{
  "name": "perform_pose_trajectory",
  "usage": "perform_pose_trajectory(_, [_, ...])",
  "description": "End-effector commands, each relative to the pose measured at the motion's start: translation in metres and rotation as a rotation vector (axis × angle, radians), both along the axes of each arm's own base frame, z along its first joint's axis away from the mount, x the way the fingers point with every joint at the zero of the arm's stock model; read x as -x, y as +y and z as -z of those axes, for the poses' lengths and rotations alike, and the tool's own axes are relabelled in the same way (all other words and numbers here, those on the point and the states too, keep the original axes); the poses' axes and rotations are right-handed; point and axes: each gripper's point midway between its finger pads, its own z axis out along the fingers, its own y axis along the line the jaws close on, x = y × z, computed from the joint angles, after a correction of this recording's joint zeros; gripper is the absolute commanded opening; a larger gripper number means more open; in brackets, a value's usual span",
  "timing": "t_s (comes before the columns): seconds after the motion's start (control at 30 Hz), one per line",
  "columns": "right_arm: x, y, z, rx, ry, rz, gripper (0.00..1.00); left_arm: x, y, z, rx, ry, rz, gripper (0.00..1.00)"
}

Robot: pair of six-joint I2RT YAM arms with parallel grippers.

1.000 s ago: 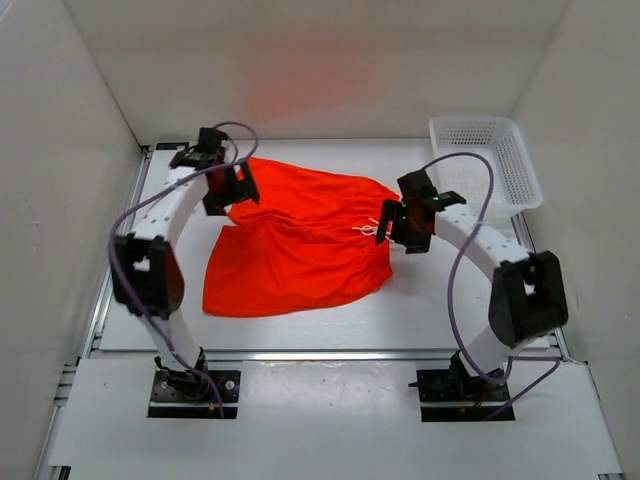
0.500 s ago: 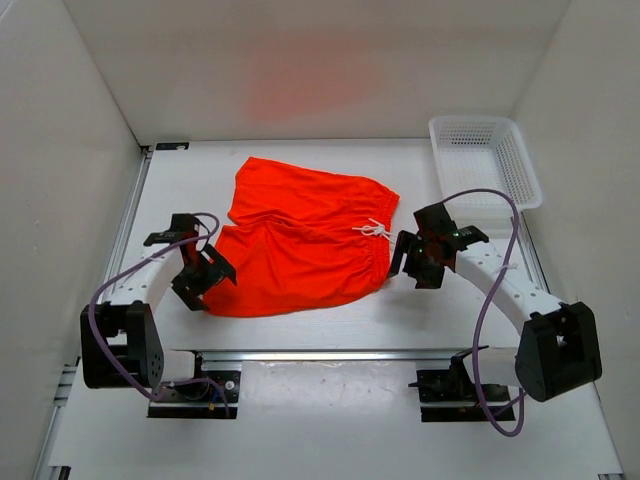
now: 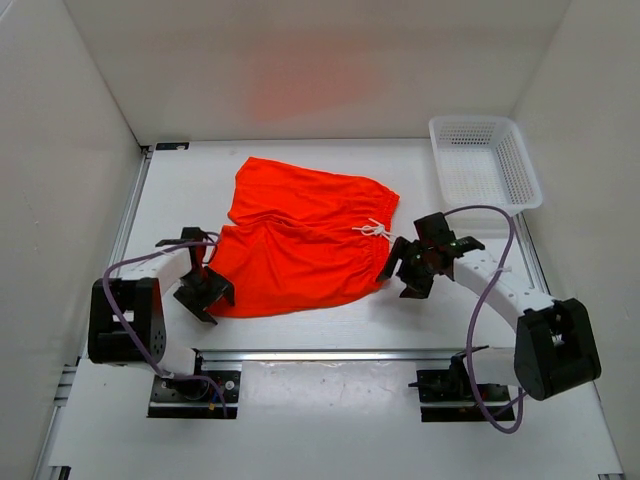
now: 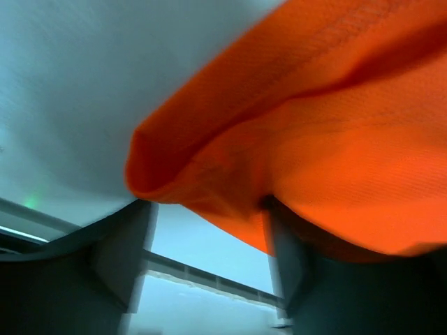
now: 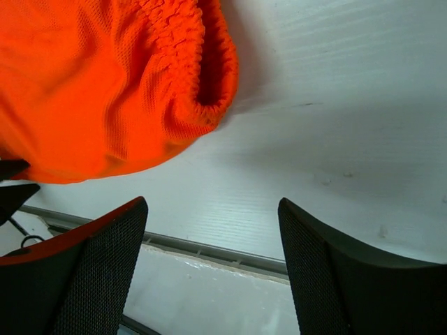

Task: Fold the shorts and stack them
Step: Fold the shorts

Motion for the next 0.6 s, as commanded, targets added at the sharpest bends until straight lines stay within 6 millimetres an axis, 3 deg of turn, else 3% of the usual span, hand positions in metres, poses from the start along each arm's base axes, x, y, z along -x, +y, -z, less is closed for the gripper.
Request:
perform_pose_trajectory(0.0, [-0.014,0.015,-0.001,-0.084,-0.022,0.023,0.8,-0.017,0.005,-0.003,-0.045,-0.068,-0.012,0.68])
perform_pose_trajectory(0.07, [-0.017,0.015,0.009,-0.068,-0.004,0.028,0.77,-0.024,0.009,-0.001,-0.065,-0.067,-0.001,0.49])
perform_pose_trajectory(0.1, [-0.025,0.015,0.013,-0.05,-0.009,0.023,0.77,-0.026,0.009,0.0,-0.065,-0.062,0.0,0.3])
perform_pose_trajectory(0.17, [-0.032,0.015,0.018,-0.036,-0.009,0.018,0.72,-0.034,0.01,0.002,-0.066,-0.061,0.021,0.12])
perform_pose_trajectory(0.33, [-0.056,0.019,0.035,0.008,-0.001,0.001,0.55,-0.052,0.008,-0.01,-0.066,-0.113,0.052,0.1])
perform_pose_trajectory(0.43, [-0.062,0.021,0.038,0.006,-0.008,0.001,0.33,-0.06,0.006,-0.025,-0.058,-0.182,0.059,0.1])
perform_pose_trajectory(0.5, [-0.062,0.023,0.034,-0.005,-0.014,-0.003,0.04,-0.059,0.005,-0.036,-0.048,-0.218,0.068,0.1])
perform_pose_trajectory(0.57, [-0.053,0.017,0.033,0.008,-0.014,0.003,0.0,-0.053,0.005,-0.04,-0.048,-0.221,0.068,0.1])
